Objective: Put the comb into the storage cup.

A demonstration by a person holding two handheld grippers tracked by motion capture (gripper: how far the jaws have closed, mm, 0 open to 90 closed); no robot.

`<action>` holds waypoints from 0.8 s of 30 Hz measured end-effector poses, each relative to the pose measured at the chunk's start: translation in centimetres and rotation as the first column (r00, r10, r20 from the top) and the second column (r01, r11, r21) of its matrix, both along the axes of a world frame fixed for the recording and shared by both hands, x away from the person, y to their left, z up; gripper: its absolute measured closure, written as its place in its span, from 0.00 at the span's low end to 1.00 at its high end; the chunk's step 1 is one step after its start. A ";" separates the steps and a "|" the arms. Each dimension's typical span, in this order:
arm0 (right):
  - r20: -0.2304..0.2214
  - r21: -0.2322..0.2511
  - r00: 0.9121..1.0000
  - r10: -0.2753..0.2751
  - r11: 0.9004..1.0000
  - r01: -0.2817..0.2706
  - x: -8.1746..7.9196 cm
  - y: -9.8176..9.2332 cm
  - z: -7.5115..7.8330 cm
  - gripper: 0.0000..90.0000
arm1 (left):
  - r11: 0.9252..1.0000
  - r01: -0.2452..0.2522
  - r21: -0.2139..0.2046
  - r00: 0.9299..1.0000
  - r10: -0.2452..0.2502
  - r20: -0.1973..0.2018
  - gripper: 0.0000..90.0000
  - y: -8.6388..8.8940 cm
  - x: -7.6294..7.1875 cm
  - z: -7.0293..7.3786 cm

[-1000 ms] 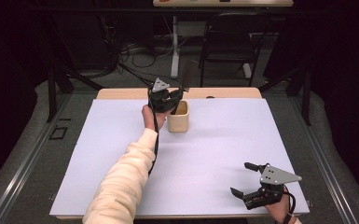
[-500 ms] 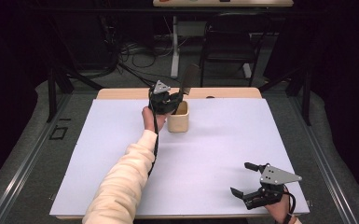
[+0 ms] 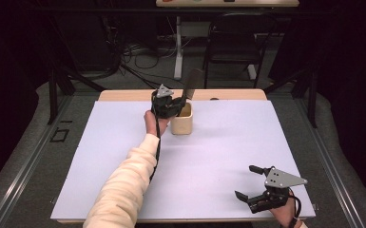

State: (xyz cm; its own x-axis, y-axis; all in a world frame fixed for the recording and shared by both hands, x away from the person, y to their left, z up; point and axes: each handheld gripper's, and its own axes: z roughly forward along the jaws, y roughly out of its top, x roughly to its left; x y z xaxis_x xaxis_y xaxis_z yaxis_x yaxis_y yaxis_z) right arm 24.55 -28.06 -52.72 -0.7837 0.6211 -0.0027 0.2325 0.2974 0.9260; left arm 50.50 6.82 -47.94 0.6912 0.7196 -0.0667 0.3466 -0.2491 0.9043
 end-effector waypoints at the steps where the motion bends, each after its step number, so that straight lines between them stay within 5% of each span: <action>1: -0.004 0.007 1.000 -0.003 1.000 0.003 0.0 0.0 0.0 0.00 | 1.000 0.002 0.002 1.000 -0.002 0.001 0.80 0.0 0.0 0.0; 24: -0.002 0.000 1.000 -0.001 1.000 0.001 0.0 0.0 0.0 0.00 | 0.998 0.046 0.041 0.998 -0.044 -0.047 0.80 -0.2 0.2 -0.3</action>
State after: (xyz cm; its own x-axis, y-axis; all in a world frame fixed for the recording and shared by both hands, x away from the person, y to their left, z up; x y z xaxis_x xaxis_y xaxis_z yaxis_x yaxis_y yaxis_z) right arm 24.60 -28.07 -52.75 -0.7831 0.6219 -0.0008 0.2351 0.2973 0.9254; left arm 50.74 6.61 -48.24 0.7196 0.6909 -0.0696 0.3756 -0.3031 0.8758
